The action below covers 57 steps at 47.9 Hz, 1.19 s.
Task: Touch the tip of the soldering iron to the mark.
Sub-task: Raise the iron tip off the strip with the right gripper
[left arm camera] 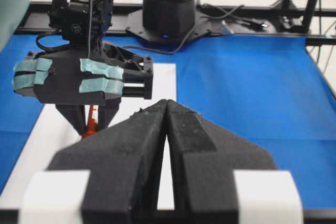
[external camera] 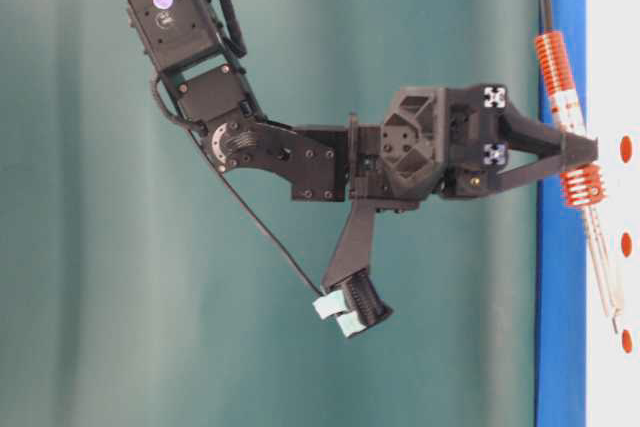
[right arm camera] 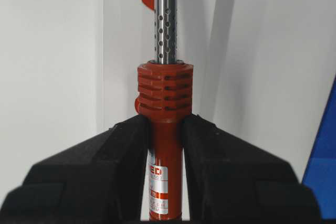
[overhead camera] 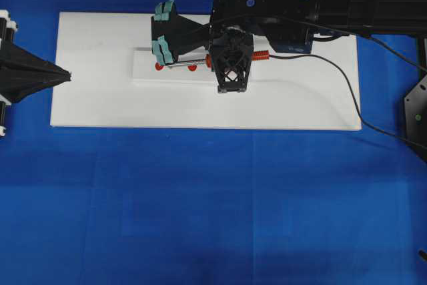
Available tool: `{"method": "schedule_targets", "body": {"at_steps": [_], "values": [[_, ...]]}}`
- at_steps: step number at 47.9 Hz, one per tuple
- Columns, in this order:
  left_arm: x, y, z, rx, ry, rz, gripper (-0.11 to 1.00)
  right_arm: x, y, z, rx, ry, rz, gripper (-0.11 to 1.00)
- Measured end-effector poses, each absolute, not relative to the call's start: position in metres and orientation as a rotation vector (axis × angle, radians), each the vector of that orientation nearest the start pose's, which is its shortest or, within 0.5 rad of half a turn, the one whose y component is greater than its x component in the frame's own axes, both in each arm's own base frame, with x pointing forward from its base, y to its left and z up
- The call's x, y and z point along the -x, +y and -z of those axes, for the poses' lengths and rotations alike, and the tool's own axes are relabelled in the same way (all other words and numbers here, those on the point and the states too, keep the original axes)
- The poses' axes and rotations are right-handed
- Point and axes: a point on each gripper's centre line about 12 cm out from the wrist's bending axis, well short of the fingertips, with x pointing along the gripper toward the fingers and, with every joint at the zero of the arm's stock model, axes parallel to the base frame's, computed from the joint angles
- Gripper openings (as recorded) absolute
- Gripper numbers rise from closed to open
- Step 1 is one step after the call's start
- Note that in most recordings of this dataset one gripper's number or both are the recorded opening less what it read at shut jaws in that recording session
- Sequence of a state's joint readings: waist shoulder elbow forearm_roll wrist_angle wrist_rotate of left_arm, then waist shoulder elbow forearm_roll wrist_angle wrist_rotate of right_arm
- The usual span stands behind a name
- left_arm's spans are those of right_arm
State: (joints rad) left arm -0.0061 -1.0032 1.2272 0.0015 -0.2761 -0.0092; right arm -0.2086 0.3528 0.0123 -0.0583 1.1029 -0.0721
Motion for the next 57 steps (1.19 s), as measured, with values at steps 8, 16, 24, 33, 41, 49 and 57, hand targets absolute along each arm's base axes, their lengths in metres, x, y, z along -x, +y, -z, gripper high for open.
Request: {"method": "schedule_targets", "body": {"at_steps": [8, 16, 24, 33, 41, 49, 57], "values": [[-0.189, -0.001, -0.278, 0.009, -0.052, 0.006, 0.00, -0.442, -0.100, -0.173, -0.032, 1.453, 0.141, 0.06], [-0.189, -0.001, -0.278, 0.008, -0.054, 0.007, 0.00, -0.435, -0.099, -0.206, -0.023, 1.409, 0.152, 0.06], [-0.189, -0.001, -0.279, 0.009, -0.055, 0.006, 0.00, -0.426, -0.100, -0.242, 0.004, 1.361, 0.173, 0.06], [-0.189, -0.001, -0.279, 0.009, -0.055, 0.006, 0.00, -0.422, -0.100, -0.256, 0.011, 1.338, 0.180, 0.06], [-0.189, -0.001, -0.279, 0.009, -0.055, 0.006, 0.00, -0.422, -0.099, -0.256, 0.016, 1.339, 0.175, 0.06], [-0.189, -0.001, -0.279, 0.009, -0.057, 0.006, 0.00, -0.419, -0.099, -0.255, 0.010, 1.363, 0.176, 0.06], [-0.189, -0.001, -0.279, 0.009, -0.055, 0.006, 0.00, -0.403, -0.096, -0.251, 0.005, 1.392, 0.177, 0.06]]}}
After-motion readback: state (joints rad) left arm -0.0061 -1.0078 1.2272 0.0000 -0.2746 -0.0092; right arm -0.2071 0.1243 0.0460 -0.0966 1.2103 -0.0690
